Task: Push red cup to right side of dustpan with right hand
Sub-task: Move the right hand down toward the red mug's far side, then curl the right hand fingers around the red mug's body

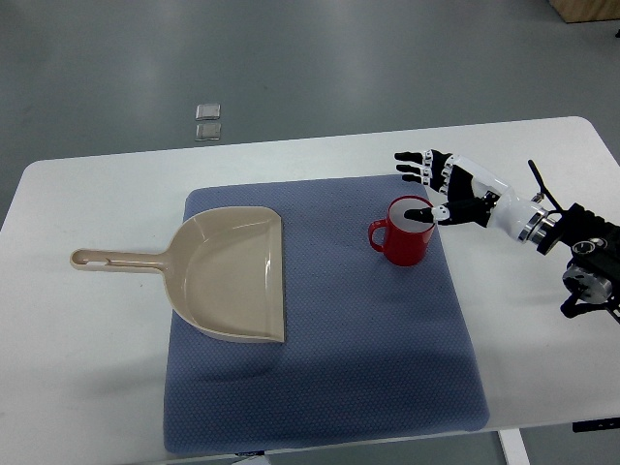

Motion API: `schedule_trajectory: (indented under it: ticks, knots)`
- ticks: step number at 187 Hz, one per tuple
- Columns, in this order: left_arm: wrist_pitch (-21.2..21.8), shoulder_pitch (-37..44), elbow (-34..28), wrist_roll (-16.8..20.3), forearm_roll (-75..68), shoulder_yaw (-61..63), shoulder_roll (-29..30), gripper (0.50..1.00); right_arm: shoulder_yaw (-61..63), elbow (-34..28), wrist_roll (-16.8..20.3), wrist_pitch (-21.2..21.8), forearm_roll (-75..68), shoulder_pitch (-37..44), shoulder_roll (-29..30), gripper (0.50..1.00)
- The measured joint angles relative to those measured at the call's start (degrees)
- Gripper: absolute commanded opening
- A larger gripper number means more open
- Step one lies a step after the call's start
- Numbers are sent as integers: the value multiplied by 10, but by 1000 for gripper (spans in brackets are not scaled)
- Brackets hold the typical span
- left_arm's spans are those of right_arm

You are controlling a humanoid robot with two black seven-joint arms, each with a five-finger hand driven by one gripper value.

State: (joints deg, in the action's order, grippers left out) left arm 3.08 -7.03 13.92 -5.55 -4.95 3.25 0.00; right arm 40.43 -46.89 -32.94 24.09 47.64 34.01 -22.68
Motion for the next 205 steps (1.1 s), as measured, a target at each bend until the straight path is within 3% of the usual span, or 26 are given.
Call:
schedule_trajectory:
  ticks: [80, 205]
  knots:
    - [0, 0, 0, 0, 0, 0, 0, 1000, -19, 16, -20, -22, 0, -8, 14, 932]
    - [0, 0, 0, 0, 0, 0, 0, 1000, -20, 42, -21, -36, 0, -27, 47, 934]
